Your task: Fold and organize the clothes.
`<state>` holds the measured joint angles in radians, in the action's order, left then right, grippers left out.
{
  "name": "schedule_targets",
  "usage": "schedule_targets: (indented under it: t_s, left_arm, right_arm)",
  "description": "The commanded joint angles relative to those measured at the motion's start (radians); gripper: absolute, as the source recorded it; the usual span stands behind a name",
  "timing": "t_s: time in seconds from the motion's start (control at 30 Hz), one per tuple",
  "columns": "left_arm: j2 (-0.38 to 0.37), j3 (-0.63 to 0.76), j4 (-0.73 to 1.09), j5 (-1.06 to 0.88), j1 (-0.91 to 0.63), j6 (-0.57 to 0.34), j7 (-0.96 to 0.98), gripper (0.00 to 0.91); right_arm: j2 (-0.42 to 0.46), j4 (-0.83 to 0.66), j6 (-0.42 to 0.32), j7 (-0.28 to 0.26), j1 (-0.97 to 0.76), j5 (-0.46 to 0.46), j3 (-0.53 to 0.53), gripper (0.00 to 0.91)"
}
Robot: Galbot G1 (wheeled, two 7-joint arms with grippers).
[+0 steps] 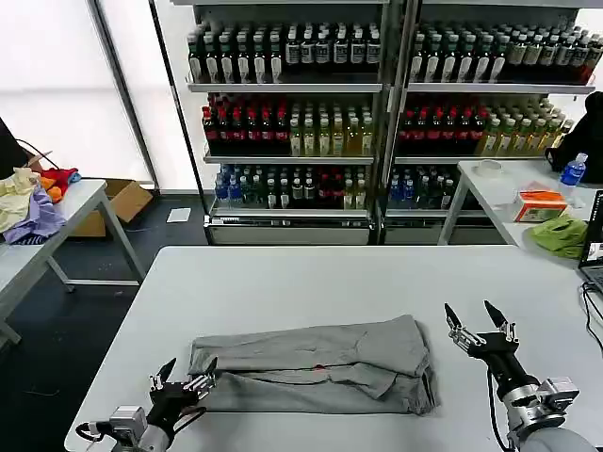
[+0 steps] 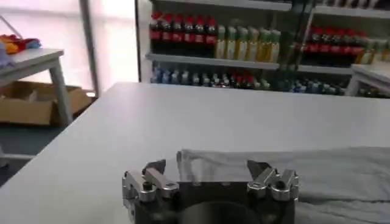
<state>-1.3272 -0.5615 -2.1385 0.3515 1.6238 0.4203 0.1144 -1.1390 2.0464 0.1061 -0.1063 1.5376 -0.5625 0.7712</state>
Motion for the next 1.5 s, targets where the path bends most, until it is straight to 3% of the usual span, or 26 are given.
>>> schedule_targets:
  t_s: [0.03, 0.1, 0.17, 0.2, 0.27, 0.33, 0.97, 1.1, 1.27, 1.5]
  left_arm:
    - [-0.098, 0.048, 0.063, -0.075, -0.002, -0.036, 0.085, 0.907]
    - [-0.112, 0.053, 0.063, -0.090, 0.003, -0.041, 0.080, 0.907]
    - [-0.129, 0.058, 0.066, -0.119, 0.009, -0.054, 0.071, 0.675]
    - [-0.135, 0.064, 0.071, -0.128, 0.012, -0.057, 0.069, 0.322]
    - [-0.150, 0.074, 0.081, -0.137, 0.016, -0.065, 0.070, 0.091]
    - [-0.158, 0.087, 0.087, -0.155, 0.022, -0.077, 0.063, 0.020]
    - [-0.176, 0.068, 0.098, -0.150, 0.017, -0.120, 0.034, 0.010]
    - [-0.107, -0.011, 0.055, -0.071, -0.001, -0.115, 0.028, 0.010]
    - [-0.050, -0.203, 0.008, 0.009, -0.035, -0.094, -0.007, 0.010]
    - [0.028, -0.414, 0.057, 0.071, -0.092, -0.065, -0.084, 0.010]
  right_arm:
    - [-0.014, -0.014, -0.042, -0.016, 0.002, 0.021, -0.003, 0.907]
    - [-0.013, -0.013, -0.040, -0.013, -0.001, 0.019, -0.007, 0.907]
    - [-0.010, -0.011, -0.039, -0.011, -0.004, 0.018, -0.015, 0.907]
    - [-0.008, -0.009, -0.038, -0.010, -0.007, 0.017, -0.020, 0.907]
    - [-0.007, -0.006, -0.037, -0.010, -0.011, 0.018, -0.025, 0.907]
    - [-0.006, -0.002, -0.032, -0.008, -0.015, 0.019, -0.029, 0.907]
    - [0.001, 0.034, -0.021, -0.003, -0.003, 0.009, -0.036, 0.907]
    - [0.006, 0.048, 0.005, 0.001, 0.001, 0.003, -0.036, 0.907]
    - [0.009, 0.052, 0.014, 0.004, 0.004, 0.000, -0.039, 0.907]
    - [0.002, 0.059, 0.018, 0.009, 0.004, 0.006, -0.053, 0.907]
